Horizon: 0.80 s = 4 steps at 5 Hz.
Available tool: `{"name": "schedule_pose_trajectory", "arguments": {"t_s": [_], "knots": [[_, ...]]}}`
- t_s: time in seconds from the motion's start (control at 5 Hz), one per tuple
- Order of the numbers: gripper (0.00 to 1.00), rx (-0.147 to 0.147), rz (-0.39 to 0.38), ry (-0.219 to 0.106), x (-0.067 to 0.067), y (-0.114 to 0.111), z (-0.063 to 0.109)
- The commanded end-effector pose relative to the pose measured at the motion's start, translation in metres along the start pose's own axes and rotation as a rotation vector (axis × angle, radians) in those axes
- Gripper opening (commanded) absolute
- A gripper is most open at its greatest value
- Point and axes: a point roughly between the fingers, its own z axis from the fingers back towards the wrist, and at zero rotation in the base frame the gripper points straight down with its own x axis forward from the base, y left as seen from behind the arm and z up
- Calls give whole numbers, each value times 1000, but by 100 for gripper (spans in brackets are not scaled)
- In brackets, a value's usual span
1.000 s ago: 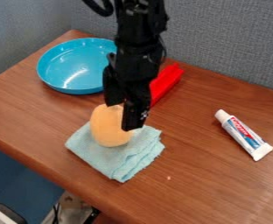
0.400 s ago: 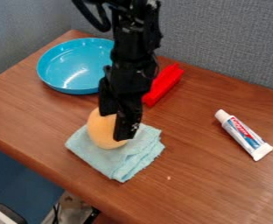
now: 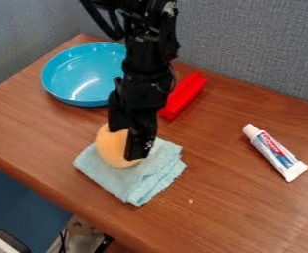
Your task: Put the yellow ball on the blue plate
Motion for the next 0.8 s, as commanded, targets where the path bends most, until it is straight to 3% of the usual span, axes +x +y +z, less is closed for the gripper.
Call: {"name": "schedule_pose_trajectory", "arguments": {"t_s": [0.0, 0.6], "knots": [[100, -5, 7, 9, -1, 4, -6], [100, -32, -2, 23, 6, 6, -19]]}}
